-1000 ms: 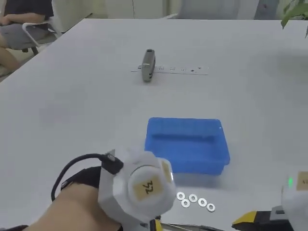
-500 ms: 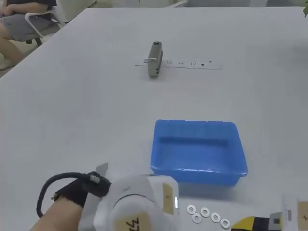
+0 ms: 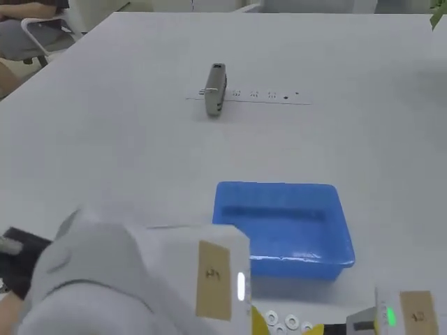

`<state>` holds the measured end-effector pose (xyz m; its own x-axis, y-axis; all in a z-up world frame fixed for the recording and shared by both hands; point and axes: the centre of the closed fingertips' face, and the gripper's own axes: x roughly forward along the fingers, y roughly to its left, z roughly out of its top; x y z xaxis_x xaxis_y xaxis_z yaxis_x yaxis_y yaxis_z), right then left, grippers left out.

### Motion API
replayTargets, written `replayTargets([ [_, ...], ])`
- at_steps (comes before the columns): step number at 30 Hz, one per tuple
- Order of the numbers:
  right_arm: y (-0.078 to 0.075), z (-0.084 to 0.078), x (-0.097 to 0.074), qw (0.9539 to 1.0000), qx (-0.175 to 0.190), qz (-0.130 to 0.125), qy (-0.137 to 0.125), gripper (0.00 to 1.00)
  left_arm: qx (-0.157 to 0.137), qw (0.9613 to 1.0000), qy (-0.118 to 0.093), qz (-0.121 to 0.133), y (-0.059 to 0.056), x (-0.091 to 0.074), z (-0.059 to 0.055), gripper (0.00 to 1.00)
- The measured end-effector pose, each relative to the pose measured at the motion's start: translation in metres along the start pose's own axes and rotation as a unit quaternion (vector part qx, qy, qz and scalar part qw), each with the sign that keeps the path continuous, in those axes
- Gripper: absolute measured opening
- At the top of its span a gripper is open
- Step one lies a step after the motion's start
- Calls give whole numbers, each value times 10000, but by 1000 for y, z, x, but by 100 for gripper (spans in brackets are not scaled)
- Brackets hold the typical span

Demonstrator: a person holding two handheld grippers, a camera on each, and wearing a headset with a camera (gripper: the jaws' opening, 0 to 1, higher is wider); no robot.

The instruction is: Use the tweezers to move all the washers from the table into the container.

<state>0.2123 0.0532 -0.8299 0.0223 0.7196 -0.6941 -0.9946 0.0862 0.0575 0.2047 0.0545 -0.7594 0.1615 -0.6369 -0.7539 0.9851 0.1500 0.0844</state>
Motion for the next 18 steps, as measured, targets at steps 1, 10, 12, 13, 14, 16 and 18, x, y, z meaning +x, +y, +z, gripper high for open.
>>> replayTargets([
  [1,-2,3,1,10000,14,-22,-62,7,-2,10000,9,28,3,-1,1,0],
  [10,-20,18,7,9984,255,-78,-503,8,-12,9998,170,121,24,-6,3,0],
  [12,-20,19,8,9978,355,-23,-565,8,-3,9997,211,86,26,-5,4,0],
  [13,-19,18,9,9974,412,28,-593,8,-18,9997,221,43,26,-4,5,0],
  [14,-18,18,10,9972,446,52,-600,8,-28,9997,227,29,26,-3,5,0],
  [16,-19,18,11,9967,513,50,-635,8,-72,9998,206,-17,28,-1,8,0],
  [18,-22,18,10,9954,646,35,-714,8,-148,9997,170,-36,31,0,9,0],
])
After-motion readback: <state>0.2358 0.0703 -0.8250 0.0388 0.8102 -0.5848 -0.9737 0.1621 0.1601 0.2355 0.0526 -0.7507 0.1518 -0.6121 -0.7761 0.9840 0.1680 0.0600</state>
